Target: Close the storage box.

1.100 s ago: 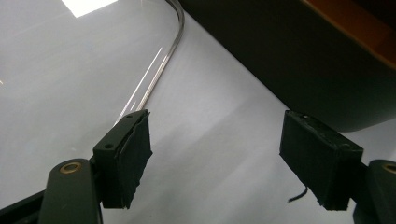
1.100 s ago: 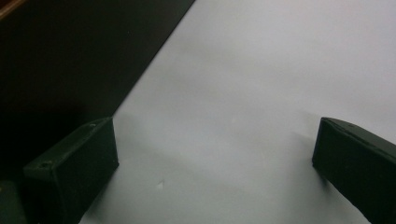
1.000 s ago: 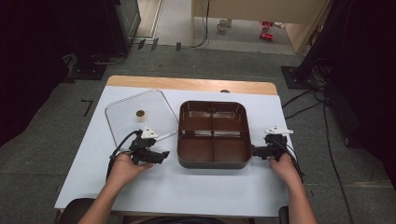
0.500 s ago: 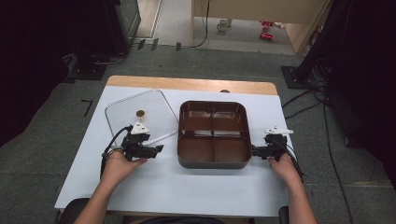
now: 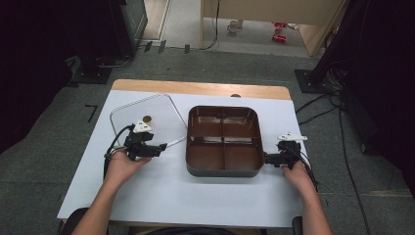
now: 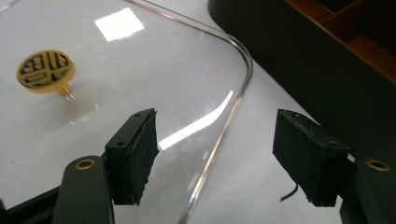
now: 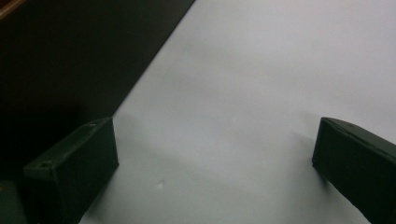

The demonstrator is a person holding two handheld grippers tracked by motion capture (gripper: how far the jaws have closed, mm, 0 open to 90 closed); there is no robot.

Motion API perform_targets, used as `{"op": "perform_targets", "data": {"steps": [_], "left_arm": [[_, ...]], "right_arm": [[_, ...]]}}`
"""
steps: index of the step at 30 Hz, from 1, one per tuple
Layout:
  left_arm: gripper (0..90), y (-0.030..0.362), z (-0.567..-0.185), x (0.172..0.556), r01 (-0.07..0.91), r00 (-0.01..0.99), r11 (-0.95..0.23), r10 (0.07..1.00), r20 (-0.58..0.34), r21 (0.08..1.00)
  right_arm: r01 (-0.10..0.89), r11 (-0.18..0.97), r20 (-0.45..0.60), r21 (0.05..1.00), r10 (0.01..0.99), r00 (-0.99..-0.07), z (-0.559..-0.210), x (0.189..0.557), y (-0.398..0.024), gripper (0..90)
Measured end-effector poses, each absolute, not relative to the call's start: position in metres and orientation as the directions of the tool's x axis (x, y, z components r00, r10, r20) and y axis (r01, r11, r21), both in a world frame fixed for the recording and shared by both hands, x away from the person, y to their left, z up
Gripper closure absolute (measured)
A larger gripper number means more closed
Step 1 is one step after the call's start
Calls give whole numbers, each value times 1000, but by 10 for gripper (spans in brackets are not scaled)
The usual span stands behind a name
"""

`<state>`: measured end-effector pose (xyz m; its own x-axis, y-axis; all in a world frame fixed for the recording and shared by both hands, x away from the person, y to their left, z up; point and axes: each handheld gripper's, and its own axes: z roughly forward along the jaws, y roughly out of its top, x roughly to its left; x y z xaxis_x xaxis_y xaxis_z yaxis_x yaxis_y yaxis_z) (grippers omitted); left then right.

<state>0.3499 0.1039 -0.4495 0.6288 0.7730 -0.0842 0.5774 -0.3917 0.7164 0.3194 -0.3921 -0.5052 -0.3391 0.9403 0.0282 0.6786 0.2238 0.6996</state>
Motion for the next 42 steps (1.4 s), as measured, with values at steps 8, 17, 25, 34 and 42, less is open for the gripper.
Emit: {"op": "perform_targets", "data": {"steps": [8, 17, 25, 34, 42], "left_arm": [[330, 113, -449, 366, 585, 611, -382, 787, -80, 715], [375, 127, -452, 384, 607, 573, -342, 814, -96, 717], [376, 139, -451, 406, 617, 535, -305, 838, -103, 726], [372, 147, -454, 425, 606, 525, -304, 847, -82, 736], [411, 146, -467, 439, 604, 510, -309, 858, -59, 735]], "right_arm": [[678, 222, 30, 700, 940, -339, -505, 319, -392, 0], [678, 223, 29, 700, 940, -339, -505, 319, -392, 0], [678, 223, 29, 700, 940, -339, -505, 319, -392, 0], [679, 223, 29, 700, 941, -339, -505, 319, -392, 0], [679, 223, 29, 700, 940, -339, -505, 320, -392, 0]]}}
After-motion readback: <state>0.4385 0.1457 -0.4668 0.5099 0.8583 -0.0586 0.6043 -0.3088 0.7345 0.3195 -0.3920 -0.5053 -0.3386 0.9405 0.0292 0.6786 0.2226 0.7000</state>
